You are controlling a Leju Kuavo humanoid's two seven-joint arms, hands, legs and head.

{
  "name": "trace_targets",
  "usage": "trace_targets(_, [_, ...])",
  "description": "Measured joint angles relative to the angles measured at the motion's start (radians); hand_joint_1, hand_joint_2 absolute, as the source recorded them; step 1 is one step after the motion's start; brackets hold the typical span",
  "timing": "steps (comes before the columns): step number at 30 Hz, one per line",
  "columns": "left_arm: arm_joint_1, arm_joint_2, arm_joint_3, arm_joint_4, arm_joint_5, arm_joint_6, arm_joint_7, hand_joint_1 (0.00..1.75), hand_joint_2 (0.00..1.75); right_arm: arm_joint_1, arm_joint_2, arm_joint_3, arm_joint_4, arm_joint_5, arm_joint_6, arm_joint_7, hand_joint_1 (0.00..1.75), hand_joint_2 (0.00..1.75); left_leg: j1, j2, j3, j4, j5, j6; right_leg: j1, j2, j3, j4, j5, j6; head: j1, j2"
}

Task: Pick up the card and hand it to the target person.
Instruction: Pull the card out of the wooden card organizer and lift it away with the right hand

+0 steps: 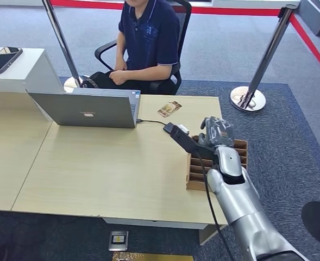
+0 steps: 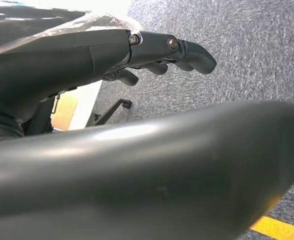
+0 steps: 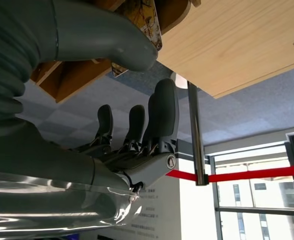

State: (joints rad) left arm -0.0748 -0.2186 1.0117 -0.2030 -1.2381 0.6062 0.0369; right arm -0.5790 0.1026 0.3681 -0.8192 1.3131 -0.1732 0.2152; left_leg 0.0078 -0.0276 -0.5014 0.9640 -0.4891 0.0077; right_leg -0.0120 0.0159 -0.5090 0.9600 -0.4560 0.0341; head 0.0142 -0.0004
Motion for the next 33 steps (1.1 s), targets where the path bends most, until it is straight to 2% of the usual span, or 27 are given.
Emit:
trace_targets(20, [0.000,0.000,0.000,0.000,0.002,-0.003,-0.008,0.00,0.00,-0.052,0.006,-0.002,0.086,0.002,-0.013,0.006,0.83,1.75,0.000,0.000,-0.001,0.000,0.001,0.000,0.000,0.000,-0.001,0.000,0.001,-0.001,0.000,0.000])
trace_targets(33, [0.000,0.000,0.000,0.000,0.003,0.002,-0.007,0.00,0.00,-0.083,0.009,-0.011,0.154,0.002,-0.024,0.012,0.82,1.75,0.000,0.000,0.000,0.000,0.002,-0.001,0.000,0.000,-0.001,0.000,0.002,-0.001,0.000,0.000])
